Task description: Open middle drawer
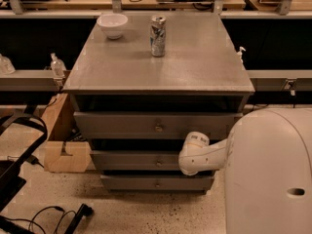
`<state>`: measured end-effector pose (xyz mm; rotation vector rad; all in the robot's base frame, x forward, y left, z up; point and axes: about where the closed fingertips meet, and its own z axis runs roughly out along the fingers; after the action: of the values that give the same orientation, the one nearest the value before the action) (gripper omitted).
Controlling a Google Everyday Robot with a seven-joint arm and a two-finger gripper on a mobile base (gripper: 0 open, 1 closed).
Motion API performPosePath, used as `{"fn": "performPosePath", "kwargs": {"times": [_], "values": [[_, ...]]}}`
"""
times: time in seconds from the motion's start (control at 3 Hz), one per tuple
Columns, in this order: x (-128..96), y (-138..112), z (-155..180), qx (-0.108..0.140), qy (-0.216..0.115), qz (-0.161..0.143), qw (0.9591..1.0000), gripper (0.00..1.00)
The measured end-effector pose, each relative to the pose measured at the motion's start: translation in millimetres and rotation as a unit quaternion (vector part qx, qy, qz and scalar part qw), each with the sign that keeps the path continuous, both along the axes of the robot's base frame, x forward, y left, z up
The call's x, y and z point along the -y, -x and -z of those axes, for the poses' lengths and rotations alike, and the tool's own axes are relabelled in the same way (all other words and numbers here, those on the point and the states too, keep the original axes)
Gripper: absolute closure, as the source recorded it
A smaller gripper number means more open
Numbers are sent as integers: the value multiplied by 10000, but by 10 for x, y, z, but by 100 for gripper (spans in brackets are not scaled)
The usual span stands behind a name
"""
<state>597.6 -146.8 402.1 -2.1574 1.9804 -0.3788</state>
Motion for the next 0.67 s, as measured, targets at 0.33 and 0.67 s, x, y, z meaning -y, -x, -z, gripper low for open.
{"fn": "performPosePath", "kwargs": {"times": [0.33,0.67], "values": [[0,0,-3,0,0,0,10000,100],[0,0,-8,0,0,0,10000,100]]}}
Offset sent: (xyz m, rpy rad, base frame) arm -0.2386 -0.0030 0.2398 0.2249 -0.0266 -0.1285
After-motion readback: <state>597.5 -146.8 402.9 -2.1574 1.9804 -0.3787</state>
